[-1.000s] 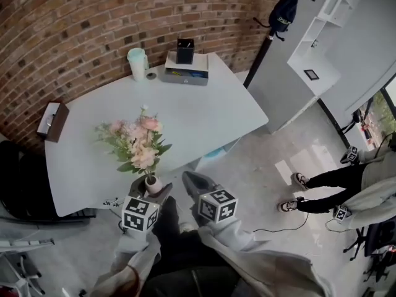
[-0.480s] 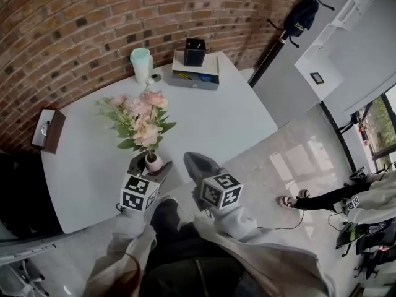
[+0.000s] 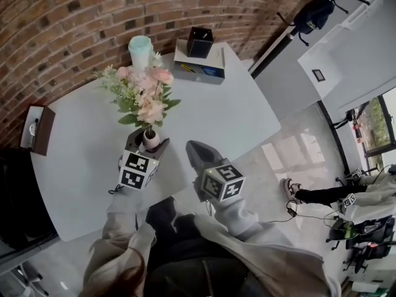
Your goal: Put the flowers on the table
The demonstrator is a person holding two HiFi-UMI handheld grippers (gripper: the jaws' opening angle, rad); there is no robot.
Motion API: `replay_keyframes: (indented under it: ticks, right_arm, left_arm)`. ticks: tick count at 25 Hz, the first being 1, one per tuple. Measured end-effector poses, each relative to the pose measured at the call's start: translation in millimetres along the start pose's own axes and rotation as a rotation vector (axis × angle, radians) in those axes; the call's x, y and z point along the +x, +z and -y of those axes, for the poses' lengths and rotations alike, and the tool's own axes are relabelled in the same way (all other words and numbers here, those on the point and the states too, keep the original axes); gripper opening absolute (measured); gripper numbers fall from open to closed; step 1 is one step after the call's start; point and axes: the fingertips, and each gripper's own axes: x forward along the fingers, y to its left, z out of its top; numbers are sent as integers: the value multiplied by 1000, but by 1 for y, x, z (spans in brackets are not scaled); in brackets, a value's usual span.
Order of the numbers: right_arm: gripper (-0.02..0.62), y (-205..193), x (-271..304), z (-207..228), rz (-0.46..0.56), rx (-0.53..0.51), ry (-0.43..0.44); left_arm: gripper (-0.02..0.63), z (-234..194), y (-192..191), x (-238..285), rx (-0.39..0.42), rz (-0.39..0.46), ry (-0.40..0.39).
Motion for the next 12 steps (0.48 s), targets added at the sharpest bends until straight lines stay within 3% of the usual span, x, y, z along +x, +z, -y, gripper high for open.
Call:
replay_keyframes:
  ticks: [5, 12]
  right_arm:
    - [0, -11, 18, 12, -20, 15, -22]
    - [0, -31, 19, 23, -58, 25, -51]
  left_arm:
    - [276, -10, -9, 23, 58, 6, 17]
    - [276, -17, -25, 43, 50, 39, 27]
